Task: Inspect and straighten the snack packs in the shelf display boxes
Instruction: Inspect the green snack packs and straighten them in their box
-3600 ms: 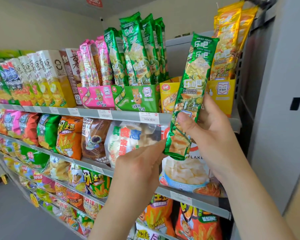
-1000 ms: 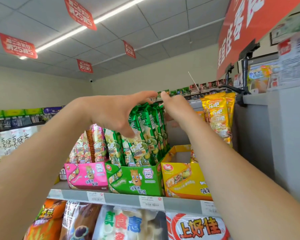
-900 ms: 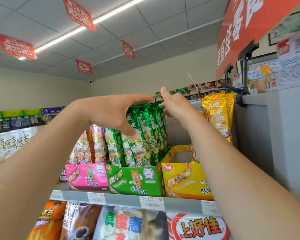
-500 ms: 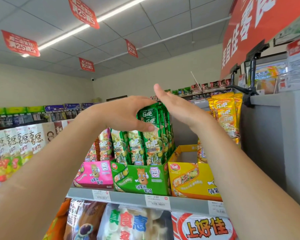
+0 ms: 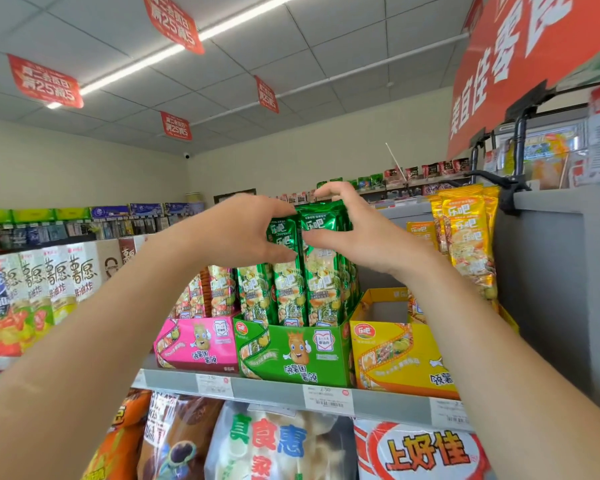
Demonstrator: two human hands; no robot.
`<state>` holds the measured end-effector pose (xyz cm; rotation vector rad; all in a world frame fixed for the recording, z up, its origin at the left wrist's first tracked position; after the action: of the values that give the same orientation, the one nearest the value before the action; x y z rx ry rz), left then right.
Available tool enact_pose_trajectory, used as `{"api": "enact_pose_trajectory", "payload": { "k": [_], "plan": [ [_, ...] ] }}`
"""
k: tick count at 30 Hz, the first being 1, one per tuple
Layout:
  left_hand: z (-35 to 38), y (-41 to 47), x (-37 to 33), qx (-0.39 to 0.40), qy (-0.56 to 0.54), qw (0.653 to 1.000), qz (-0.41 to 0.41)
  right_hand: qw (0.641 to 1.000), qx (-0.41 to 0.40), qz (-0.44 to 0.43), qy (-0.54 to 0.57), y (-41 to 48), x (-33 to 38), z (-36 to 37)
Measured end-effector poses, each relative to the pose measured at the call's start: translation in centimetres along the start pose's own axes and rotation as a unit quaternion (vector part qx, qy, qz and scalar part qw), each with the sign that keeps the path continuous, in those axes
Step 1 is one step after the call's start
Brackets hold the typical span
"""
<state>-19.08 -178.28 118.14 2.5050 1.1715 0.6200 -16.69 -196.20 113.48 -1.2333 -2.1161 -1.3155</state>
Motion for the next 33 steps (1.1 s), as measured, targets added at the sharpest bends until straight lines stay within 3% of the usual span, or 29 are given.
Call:
{"api": "enact_pose_trajectory", "payload": {
  "k": [6,8,12,15,21,25,30,33],
  "plan": [
    [1.1,-0.9,1.1,-0.023,-0.019,1.0,-0.004,0.999,-0.043,-0.007,0.02,-0.8,-0.5,0.7],
    [1.1,-1.2,1.1,-0.045,-0.036,0.998,-0.007,0.991,-0.124,-0.037,-0.039,-1.5,-0.6,1.0],
    [0.8,-1.7,1.2,-0.102,-0.107,0.989,-0.018,0.936,-0.266,-0.136,-0.187,-3.3,0.1,2.2],
    [0.4,-2.0,1.4,-0.093,-0.165,0.982,-0.025,0.915,-0.276,-0.147,-0.255,-3.7,0.3,2.8],
    [0.1,-2.7,1.8,-0.122,-0.263,0.957,-0.007,0.919,-0.263,-0.149,-0.255,-4.3,0.5,3.2],
    [-0.7,-3.3,2.0,-0.3,-0.412,0.86,-0.002,0.926,-0.258,-0.138,-0.24,-4.5,0.6,3.4],
    [-1.7,-5.6,1.6,-0.553,-0.362,0.751,0.013,0.936,-0.248,-0.116,-0.219,-5.1,0.6,4.0],
    [-1.9,-7.9,1.4,-0.628,-0.366,0.687,0.008,0.941,-0.248,-0.102,-0.204,-6.2,1.3,4.9]
  ]
}}
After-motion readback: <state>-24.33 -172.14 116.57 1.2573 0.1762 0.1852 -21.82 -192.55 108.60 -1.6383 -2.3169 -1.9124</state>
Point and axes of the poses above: each hand's wrist, its own y-axis towards the middle knuckle, its own z-axis out of the palm, x = y × z, the point moved 2 cm from there along y, towards the middle knuckle, and after that the axes turned 7 degrees about z, right-handed, at the moved point
